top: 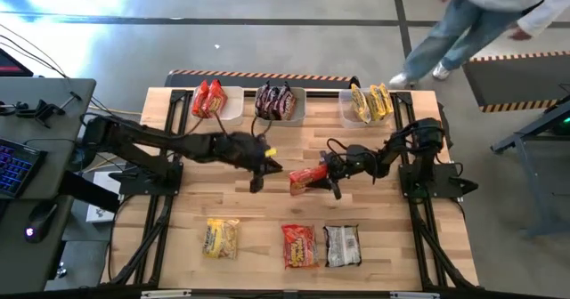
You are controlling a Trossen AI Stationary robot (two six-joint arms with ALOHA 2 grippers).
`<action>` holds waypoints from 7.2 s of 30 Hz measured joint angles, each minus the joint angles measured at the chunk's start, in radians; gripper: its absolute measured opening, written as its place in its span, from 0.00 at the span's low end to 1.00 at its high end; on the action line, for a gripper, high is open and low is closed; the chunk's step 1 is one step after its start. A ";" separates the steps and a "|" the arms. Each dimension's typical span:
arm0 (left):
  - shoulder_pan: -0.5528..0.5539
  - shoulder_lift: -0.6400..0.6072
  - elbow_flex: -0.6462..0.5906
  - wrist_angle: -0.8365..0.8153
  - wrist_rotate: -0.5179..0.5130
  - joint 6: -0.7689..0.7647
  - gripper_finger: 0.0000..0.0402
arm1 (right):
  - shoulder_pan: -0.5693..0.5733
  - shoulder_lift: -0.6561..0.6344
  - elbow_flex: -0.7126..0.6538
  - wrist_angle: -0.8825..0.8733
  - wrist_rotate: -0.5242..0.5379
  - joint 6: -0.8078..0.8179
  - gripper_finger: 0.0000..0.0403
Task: Sort Maruchan noodles
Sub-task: Put the orange noodle pack into the white bin
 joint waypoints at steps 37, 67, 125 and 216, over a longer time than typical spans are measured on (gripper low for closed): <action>0.032 0.139 0.149 -0.268 0.115 -0.056 0.65 | 0.049 -0.067 0.573 -0.948 0.124 -0.315 0.30; 0.064 0.100 0.154 -0.363 0.142 0.080 0.18 | 0.055 -0.078 0.573 -0.950 0.175 -0.307 0.41; 0.965 0.147 0.381 -0.821 -0.071 -0.007 0.12 | 0.042 -0.312 0.545 -1.474 0.449 -0.338 0.03; 0.976 0.044 0.218 -0.720 -0.241 0.024 0.33 | 0.042 -0.312 0.540 -1.463 0.449 -0.340 0.03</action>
